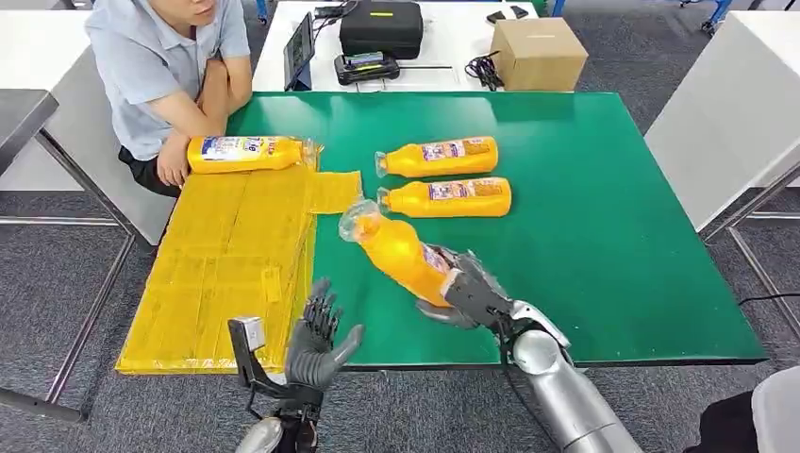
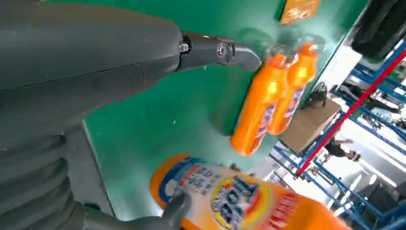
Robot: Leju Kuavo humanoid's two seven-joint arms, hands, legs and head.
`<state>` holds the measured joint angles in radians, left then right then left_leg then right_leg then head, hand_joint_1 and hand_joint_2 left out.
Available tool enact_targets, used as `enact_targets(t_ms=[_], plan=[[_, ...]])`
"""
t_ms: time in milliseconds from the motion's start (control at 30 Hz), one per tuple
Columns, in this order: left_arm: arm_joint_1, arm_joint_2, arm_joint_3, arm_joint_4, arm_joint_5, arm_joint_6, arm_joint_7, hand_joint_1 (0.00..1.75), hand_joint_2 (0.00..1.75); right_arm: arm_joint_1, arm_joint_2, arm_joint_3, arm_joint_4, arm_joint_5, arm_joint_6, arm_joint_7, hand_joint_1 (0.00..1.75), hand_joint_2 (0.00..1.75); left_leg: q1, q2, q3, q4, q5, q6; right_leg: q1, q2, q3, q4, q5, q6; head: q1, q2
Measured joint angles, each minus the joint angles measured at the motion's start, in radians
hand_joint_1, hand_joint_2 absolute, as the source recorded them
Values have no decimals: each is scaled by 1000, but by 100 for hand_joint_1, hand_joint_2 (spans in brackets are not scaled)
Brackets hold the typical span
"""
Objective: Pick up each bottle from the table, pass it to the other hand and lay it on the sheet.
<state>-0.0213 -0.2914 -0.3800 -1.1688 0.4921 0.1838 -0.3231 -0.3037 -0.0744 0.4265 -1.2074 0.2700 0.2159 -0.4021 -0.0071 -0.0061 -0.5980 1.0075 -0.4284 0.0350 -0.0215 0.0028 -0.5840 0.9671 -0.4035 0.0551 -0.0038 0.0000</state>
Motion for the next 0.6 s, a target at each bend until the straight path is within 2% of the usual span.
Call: enact_targets(t_ms=[333,600], plan=[[-13,1,-20,14,36,-28,-21,0,175,-81,32,80,54,-17,15,-6,175,175,1,0,-3,0,0,0,1,0,-3,0,0,0,-1,0],[-50,-5,-19,-18,-27,72,-126,0,175,-116,76,180,159,17,-4,-5,175,175,1,-1,-3,0,0,0,1,-2,-4,0,0,0,0,0]])
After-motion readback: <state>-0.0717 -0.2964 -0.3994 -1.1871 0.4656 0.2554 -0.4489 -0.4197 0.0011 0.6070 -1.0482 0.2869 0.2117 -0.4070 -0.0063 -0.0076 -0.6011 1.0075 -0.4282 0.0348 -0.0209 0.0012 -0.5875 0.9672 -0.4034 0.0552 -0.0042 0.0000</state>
